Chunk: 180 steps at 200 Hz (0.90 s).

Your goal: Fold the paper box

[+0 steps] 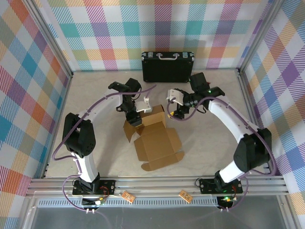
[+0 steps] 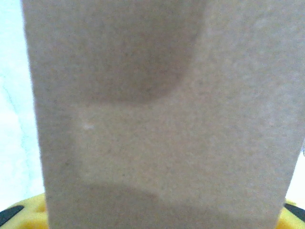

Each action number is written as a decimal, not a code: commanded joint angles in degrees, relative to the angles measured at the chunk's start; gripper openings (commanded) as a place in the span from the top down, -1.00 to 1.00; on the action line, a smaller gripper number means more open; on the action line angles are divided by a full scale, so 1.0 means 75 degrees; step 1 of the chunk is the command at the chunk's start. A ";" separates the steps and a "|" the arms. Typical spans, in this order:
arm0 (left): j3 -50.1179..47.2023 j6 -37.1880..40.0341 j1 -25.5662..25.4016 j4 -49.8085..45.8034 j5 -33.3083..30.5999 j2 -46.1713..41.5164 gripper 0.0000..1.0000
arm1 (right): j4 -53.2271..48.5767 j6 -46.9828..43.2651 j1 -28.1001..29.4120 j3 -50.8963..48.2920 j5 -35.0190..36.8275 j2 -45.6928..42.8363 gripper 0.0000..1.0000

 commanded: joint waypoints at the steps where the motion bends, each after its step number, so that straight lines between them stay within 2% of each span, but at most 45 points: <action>1: 0.0205 0.0246 0.0014 -0.0289 0.0385 -0.0029 -0.04 | -0.1173 -0.0999 0.0033 0.0458 -0.0253 0.0399 -0.78; 43: 0.0239 0.0270 -0.0023 -0.0170 0.0256 -0.0057 -0.05 | -0.0711 -0.1184 -0.0008 0.0262 -0.0309 0.0582 -0.79; 119: 0.0249 0.0630 -0.0100 -0.0226 0.0120 -0.0099 -0.06 | -0.1186 -0.1370 -0.0021 0.1017 -0.0520 0.1052 -0.83; 161: 0.0227 0.0763 -0.0127 -0.0130 0.0180 -0.0143 -0.07 | -0.1726 -0.1436 0.0048 0.1261 -0.1265 0.1492 -0.83; 180: 0.0171 0.0781 -0.0129 -0.0111 0.0169 -0.0150 -0.07 | -0.1706 -0.1395 0.0175 0.1152 -0.1310 0.1590 -0.83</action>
